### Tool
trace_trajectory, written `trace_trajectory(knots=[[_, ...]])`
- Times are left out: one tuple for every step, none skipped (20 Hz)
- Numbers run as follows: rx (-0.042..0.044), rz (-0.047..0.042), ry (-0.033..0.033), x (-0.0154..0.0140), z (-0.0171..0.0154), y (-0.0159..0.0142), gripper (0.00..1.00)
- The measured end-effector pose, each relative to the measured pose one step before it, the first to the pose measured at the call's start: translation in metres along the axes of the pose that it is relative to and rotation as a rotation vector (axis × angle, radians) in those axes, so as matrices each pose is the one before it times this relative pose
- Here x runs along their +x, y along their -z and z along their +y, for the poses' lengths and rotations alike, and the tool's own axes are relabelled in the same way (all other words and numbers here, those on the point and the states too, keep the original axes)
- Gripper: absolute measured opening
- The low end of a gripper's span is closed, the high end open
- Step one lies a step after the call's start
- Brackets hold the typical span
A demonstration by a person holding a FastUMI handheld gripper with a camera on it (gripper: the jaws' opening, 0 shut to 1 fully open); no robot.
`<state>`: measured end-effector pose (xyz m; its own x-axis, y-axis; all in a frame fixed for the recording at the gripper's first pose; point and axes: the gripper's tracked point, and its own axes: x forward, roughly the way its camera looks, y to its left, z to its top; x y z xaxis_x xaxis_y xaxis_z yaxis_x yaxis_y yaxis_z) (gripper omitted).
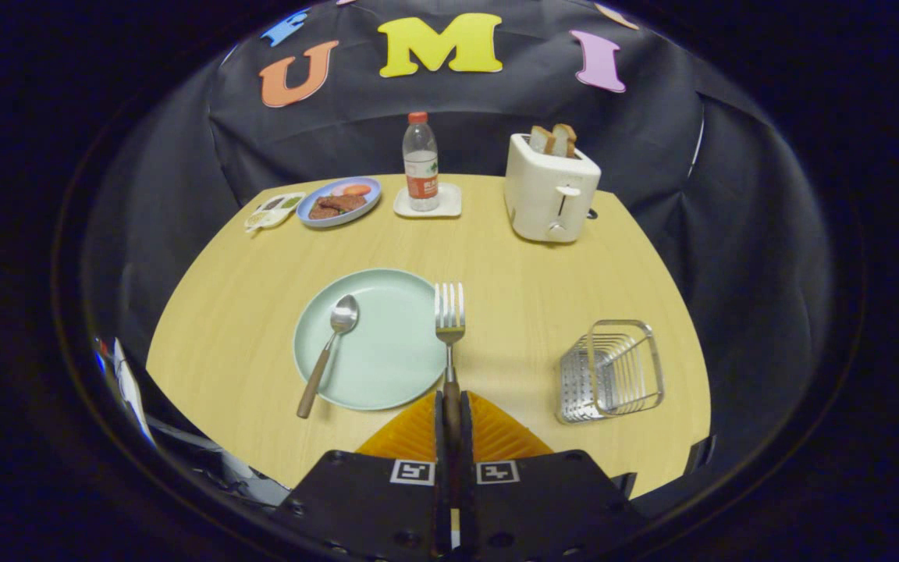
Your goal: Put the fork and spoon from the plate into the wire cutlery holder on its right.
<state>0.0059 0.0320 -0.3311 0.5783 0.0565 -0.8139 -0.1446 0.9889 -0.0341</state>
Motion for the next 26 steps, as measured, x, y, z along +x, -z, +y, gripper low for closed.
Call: trace_trajectory(knots=[[0.00852, 0.00244, 0.01001, -0.00405, -0.01291, 0.00001, 0.05], [0.0135, -0.00066, 0.00345, -0.00363, -0.01202, -0.00048, 0.05], [0.01319, -0.00085, 0.0056, -0.00366, -0.0124, -0.00141, 0.05], [0.0124, -0.0024, 0.00798, -0.00316, -0.01343, -0.00069, 0.05], [0.01045, -0.00023, 0.01067, -0.00236, -0.0136, -0.00102, 0.05], [0.00685, 0.00063, 0.00938, -0.0025, -0.01244, 0.00029, 0.05], [0.00457, 0.00301, 0.01266, -0.00283, -0.0127, -0.00031, 0.05], [0.00046, -0.00201, 0.00022, -0.00283, -0.00932, -0.00035, 0.05], [-0.00451, -0.00176, 0.00165, -0.00234, -0.00878, -0.00108, 0.05], [-0.00484, 0.00079, 0.01115, -0.00107, -0.01017, 0.00104, 0.05], [-0.00218, -0.00366, 0.0064, -0.00049, -0.00748, -0.001, 0.05], [0.00184, 0.0015, 0.00438, -0.0016, -0.00591, 0.00111, 0.05], [0.00528, 0.00458, -0.00026, -0.00111, -0.00385, 0.00107, 0.05], [0.00654, 0.00756, -0.00257, 0.00033, -0.00126, 0.00302, 0.05], [0.00228, 0.00928, -0.00524, -0.00044, -0.00115, 0.00188, 0.05], [-0.00101, 0.01313, -0.00207, 0.00099, -0.00065, 0.00361, 0.05], [-0.00303, 0.011, -0.00165, 0.00014, -0.00007, 0.00149, 0.05], [-0.00123, 0.00862, -0.0014, -0.00036, -0.00001, 0.00178, 0.05], [-0.00088, 0.00712, -0.00536, -0.00007, 0.00169, 0.0, 0.05], [-0.00018, 0.01703, 0.00487, -0.00006, -0.00139, 0.00257, 0.05], [0.00237, 0.00862, -0.00434, -0.00136, 0.00184, -0.00016, 0.05], [-0.00144, 0.00055, -0.01204, -0.00099, 0.00224, -0.00135, 0.05], [-0.0063, 0.00549, 0.00416, 0.00149, -0.00087, -0.00064, 0.05], [-0.00239, 0.00736, 0.01053, 0.00404, -0.00162, 0.00052, 0.05], [-0.0002, 0.00214, -0.00119, 0.00209, 0.00089, -0.00232, 0.06], [-0.00092, 0.00102, -0.00399, 0.00187, 0.00129, -0.00235, 0.06]])
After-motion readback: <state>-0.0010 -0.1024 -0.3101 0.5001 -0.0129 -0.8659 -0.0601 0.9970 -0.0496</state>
